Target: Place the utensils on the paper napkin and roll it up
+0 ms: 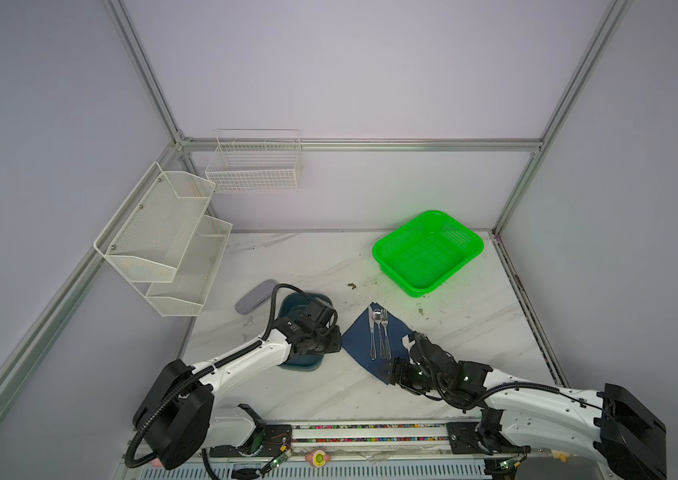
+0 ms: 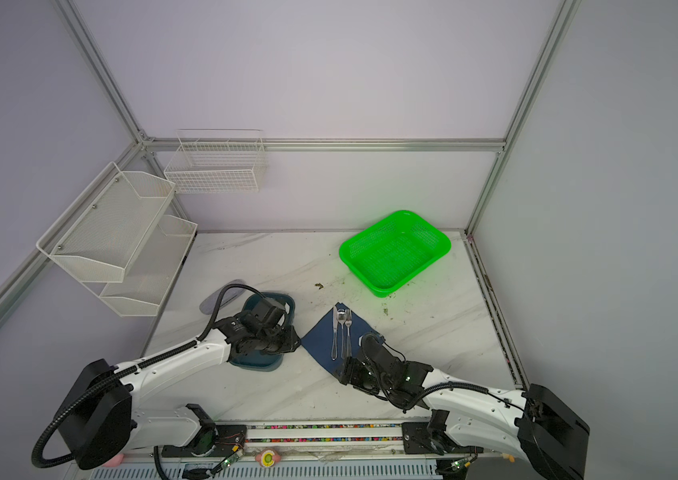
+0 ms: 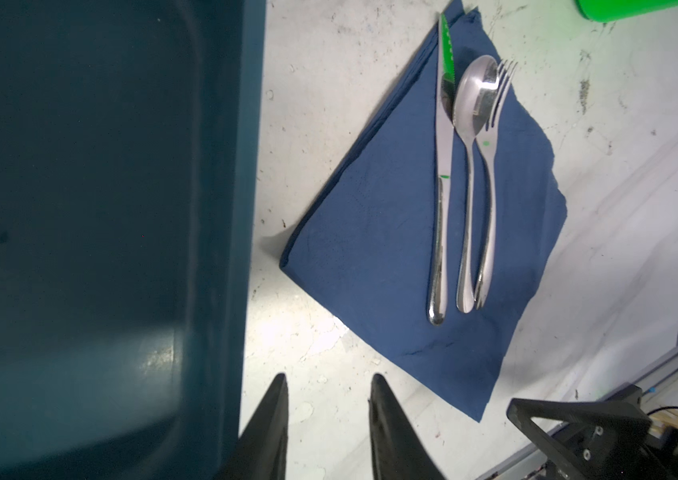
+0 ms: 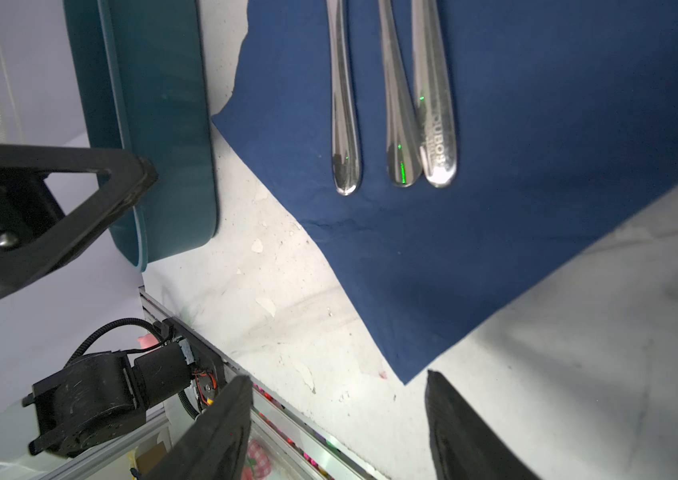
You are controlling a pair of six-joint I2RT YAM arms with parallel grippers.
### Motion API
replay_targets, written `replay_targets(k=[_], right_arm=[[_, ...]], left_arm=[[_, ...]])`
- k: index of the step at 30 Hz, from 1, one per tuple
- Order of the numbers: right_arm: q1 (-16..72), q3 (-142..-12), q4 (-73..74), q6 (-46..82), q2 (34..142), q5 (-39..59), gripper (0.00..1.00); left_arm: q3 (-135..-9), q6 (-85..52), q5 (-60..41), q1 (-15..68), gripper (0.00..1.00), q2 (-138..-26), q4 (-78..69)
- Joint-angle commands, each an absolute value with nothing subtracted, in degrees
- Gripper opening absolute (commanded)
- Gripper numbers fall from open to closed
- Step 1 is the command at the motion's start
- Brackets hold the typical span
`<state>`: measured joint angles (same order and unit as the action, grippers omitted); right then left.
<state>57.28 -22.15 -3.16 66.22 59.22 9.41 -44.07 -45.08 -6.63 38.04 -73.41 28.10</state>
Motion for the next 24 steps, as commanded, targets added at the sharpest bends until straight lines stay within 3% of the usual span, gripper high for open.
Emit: replay_targets(k=[1, 14, 24], right_arm=[[57.57, -20.21, -2.13, 70.30, 59.37, 8.73, 0.68], [57.59, -16.06, 10.92, 73.55, 63.80, 8.83, 0.65], [57.57, -16.09, 7.30, 75.30, 64.44, 7.15, 0.62]], left_arm=[[-41.32, -45.46, -9.41, 38.63, 0.33, -69.95, 24.06], [-45.48, -43.86, -11.33, 43.74, 0.33, -75.58, 22.31], [-51.36, -43.59, -14.06, 48.44, 0.25, -85.76, 18.42]])
